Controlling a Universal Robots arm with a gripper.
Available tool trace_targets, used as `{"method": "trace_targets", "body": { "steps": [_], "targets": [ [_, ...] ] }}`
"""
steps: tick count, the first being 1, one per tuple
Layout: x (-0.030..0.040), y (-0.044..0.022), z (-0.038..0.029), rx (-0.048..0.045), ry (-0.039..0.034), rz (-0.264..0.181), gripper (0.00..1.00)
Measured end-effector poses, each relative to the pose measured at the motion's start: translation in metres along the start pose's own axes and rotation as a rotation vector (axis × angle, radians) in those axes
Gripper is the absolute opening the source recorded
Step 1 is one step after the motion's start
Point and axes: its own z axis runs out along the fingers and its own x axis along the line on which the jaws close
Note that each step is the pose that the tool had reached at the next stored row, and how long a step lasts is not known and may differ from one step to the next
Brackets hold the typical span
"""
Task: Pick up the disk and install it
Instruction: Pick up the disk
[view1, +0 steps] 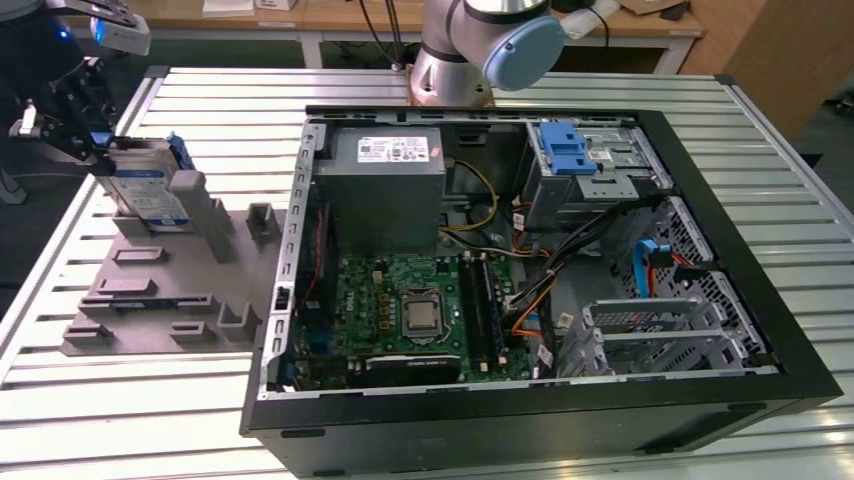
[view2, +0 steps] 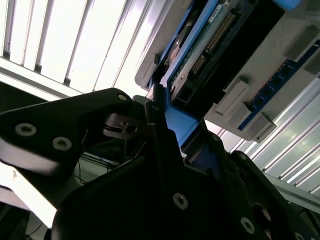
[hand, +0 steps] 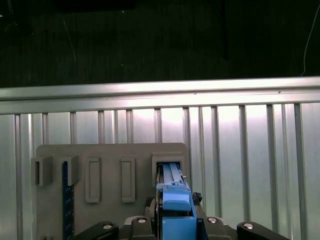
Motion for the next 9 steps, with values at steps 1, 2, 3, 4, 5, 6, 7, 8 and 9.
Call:
{"method": "trace_targets", "body": {
  "steps": [1,2,3,4,5,6,7,8,9],
  "targets": [
    [0.0000,0.0000,0.0000,0.0000,0.0000,0.000,0.37],
    [0.0000,0.0000,0.0000,0.0000,0.0000,0.000,0.37],
    [0.0000,0.0000,0.0000,0.0000,0.0000,0.000,0.37],
    [0.0000,0.0000,0.0000,0.0000,0.0000,0.000,0.37],
    [0.0000,0.0000,0.0000,0.0001,0.0000,-0.001,0.37],
    [0.0001,0.0000,0.0001,0.0002,0.0000,-0.004,0.37],
    [0.0003,0.0000,0.0001,0.0001,0.0001,-0.009,0.37],
    [0.0004,0.0000,0.0001,0.0000,0.0002,-0.016,0.37],
    [0.0005,0.0000,0.0001,-0.0001,0.0003,-0.022,0.37]
  ]
}}
